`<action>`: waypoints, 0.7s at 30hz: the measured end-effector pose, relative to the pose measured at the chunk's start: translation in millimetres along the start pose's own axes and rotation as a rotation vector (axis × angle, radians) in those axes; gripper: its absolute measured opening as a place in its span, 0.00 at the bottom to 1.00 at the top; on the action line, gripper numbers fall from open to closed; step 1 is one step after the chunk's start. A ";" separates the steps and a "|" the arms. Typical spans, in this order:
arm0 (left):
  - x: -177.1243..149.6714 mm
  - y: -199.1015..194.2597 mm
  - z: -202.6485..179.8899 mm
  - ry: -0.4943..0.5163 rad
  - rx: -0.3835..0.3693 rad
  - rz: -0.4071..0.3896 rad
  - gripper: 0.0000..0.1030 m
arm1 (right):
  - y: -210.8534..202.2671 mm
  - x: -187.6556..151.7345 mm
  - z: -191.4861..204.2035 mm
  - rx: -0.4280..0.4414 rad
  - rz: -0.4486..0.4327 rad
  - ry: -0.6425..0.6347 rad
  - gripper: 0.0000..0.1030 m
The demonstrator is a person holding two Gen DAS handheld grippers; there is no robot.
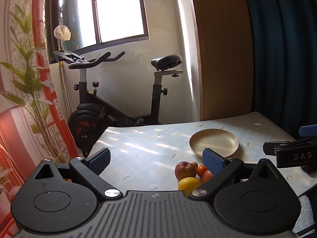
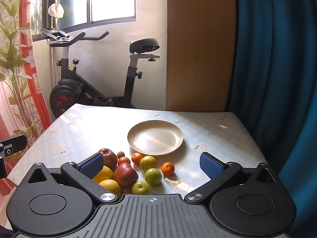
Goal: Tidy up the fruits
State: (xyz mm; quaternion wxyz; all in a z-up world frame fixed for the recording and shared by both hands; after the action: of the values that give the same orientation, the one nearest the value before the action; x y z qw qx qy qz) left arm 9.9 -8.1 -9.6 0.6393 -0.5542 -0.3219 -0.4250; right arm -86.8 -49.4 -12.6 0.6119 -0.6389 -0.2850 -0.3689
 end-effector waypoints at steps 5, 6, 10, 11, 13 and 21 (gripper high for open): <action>0.0 -0.1 0.0 -0.001 0.002 -0.002 0.97 | -0.4 1.1 -1.0 -0.001 0.000 0.001 1.00; 0.1 -0.4 -0.1 -0.001 0.002 -0.003 0.97 | -0.4 1.1 -0.9 -0.001 0.000 0.001 1.00; -0.5 -1.6 -0.7 -0.001 0.004 -0.008 0.97 | -0.7 1.5 -1.1 -0.002 -0.001 0.002 1.00; -0.7 -1.7 -0.9 -0.001 0.004 -0.008 0.97 | -0.6 1.6 -1.1 -0.002 -0.001 0.002 1.00; -0.6 -1.7 -0.8 -0.001 0.005 -0.008 0.97 | -0.7 1.2 -1.0 -0.002 -0.001 0.002 1.00; -0.5 -1.8 -0.7 -0.001 0.004 -0.008 0.97 | -0.7 1.0 -0.8 -0.002 -0.002 0.001 1.00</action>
State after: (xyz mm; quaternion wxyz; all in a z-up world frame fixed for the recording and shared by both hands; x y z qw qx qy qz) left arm 8.0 -8.7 -9.5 0.6386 -0.5519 -0.3254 -0.4263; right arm -86.9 -50.2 -11.4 0.6110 -0.6392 -0.2847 -0.3703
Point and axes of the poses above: each gripper's, at about its wrist camera, not at the fingertips, and y roughly the way its jaws point, z to its left, x to its top, the point moved 3 cm from there along y, roughly the way its jaws point, and after that the axes turned 1 degree about z, right-handed, at the moved point
